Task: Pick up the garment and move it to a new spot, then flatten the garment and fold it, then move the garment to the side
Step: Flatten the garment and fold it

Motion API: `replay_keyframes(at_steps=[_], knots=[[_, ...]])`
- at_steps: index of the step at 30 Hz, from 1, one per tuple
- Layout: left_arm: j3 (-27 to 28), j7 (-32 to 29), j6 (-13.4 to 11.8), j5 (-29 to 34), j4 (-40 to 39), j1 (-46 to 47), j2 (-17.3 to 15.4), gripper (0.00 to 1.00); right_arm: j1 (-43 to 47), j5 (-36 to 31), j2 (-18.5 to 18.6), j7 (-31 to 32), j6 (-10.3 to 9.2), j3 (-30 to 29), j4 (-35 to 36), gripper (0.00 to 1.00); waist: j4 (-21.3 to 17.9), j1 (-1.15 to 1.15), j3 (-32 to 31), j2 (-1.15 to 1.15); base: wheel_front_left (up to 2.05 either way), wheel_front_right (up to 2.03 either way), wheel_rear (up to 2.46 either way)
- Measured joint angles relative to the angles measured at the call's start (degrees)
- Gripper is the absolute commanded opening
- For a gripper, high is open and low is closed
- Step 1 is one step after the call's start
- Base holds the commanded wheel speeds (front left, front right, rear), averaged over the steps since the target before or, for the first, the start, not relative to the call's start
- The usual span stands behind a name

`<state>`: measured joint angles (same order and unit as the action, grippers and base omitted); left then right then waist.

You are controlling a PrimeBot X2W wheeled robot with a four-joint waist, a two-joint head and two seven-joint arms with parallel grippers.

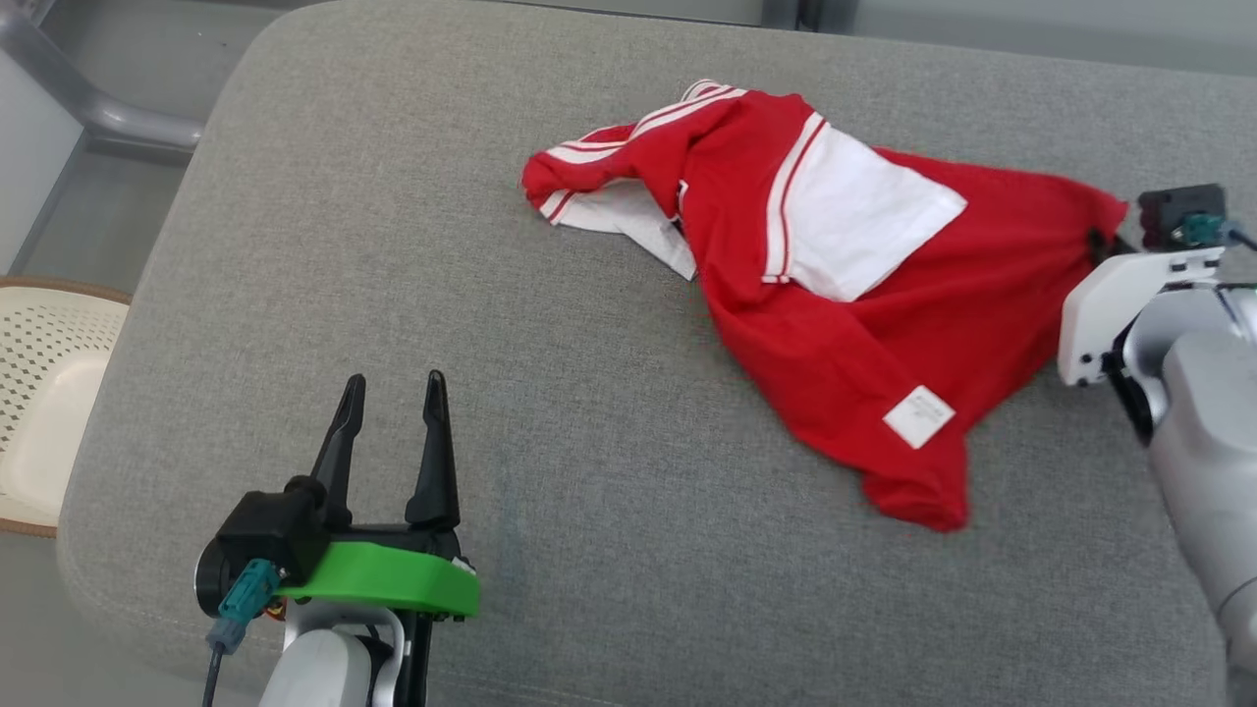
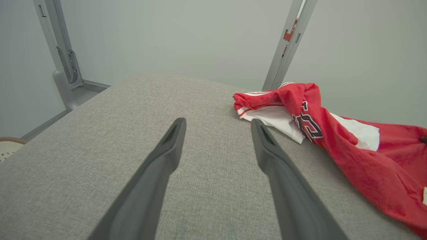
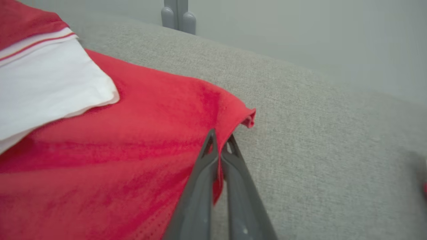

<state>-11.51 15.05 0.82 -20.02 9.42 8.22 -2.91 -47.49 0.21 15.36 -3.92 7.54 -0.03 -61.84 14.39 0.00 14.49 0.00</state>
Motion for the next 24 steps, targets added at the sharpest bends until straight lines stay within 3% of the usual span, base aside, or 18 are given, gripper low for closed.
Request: replay_keyframes(at_steps=[8,14,15,16,17,24], knots=[[-1.3,0.0,0.3,0.1,-0.9,1.6,0.0,1.0,-9.4,-5.4,9.7,2.4,0.0,1.0,0.1,0.0,0.6,0.0,3.0,0.0,0.0,0.0,0.0],[-2.7,0.0,0.5,0.1,-1.2,3.0,0.0,1.0,-13.3,-10.4,13.8,4.1,0.0,-0.5,-0.5,0.0,1.8,0.0,5.6,0.0,0.0,0.0,0.0],[-2.7,0.0,0.5,0.1,-1.1,3.2,0.0,1.0,-13.6,-10.8,13.9,4.1,0.0,-1.2,-0.8,0.14,2.1,0.0,6.0,0.0,0.0,0.0,0.0],[-2.8,0.0,0.5,0.1,-1.1,3.3,0.0,1.0,-13.8,-11.1,14.1,3.8,0.0,-1.9,-0.9,0.36,2.2,0.0,6.3,0.0,0.0,0.0,0.0],[-2.8,0.0,0.5,0.1,-1.1,3.4,0.0,1.0,-14.0,-11.3,14.1,3.4,0.0,-2.6,-1.1,0.97,2.4,0.0,6.6,0.0,0.0,0.0,0.0],[-2.3,0.0,0.1,0.1,-0.9,3.6,0.0,1.0,-13.9,-13.7,13.0,-0.3,0.0,-7.2,-1.7,1.0,2.0,0.01,6.8,0.0,0.0,0.0,0.0]])
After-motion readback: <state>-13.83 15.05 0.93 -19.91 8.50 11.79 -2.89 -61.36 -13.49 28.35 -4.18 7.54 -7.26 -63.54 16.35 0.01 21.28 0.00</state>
